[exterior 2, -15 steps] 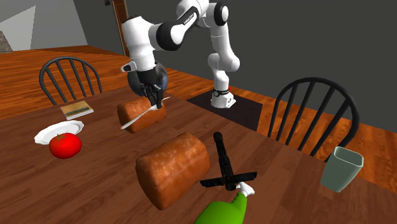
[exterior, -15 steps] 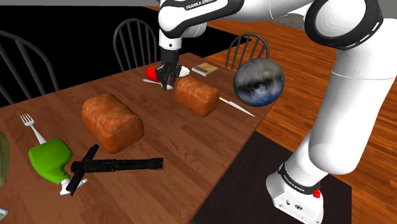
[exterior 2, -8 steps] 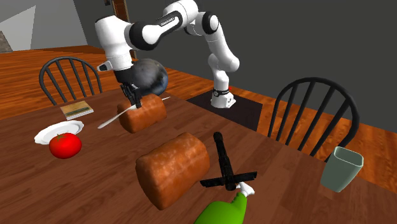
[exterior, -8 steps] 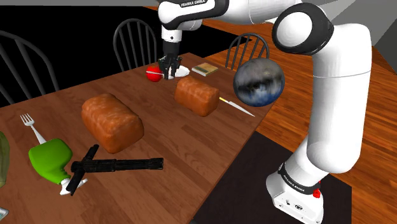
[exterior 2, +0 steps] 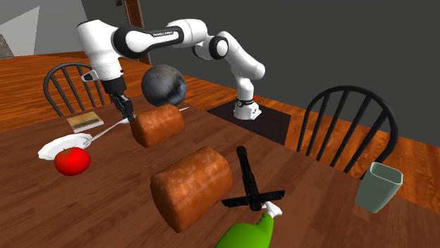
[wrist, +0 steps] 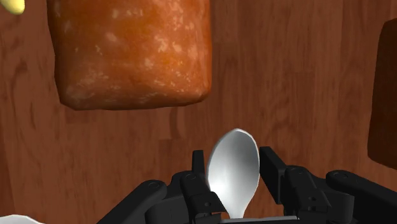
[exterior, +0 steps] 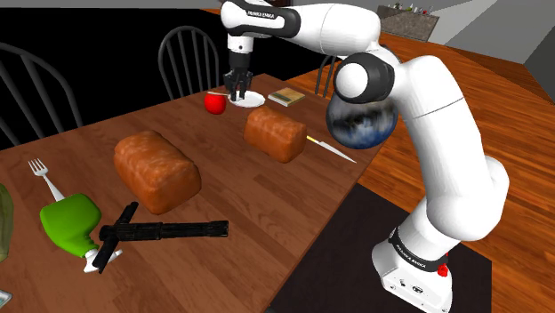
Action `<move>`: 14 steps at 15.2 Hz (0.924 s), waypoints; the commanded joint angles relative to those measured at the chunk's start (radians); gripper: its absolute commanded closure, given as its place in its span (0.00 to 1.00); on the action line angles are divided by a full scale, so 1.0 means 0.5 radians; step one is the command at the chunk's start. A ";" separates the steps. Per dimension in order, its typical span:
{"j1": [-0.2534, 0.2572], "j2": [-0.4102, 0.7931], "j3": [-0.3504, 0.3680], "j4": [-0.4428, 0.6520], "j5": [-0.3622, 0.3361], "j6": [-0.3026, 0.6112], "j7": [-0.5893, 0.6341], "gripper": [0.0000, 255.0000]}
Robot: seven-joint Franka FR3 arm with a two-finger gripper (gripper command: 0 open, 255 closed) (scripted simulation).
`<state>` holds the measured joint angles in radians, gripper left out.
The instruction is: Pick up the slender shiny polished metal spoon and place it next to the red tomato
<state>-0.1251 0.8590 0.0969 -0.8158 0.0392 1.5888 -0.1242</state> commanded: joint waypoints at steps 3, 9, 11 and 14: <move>-0.012 -0.001 -0.002 -0.097 0.001 0.097 -0.018 1.00; -0.017 -0.009 -0.003 -0.274 0.002 0.264 -0.031 1.00; -0.018 -0.004 -0.004 -0.319 0.003 0.314 -0.034 1.00; -0.019 0.007 -0.005 -0.379 0.003 0.385 -0.040 1.00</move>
<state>-0.1338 0.8591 0.0948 -0.9982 0.0406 1.7703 -0.1423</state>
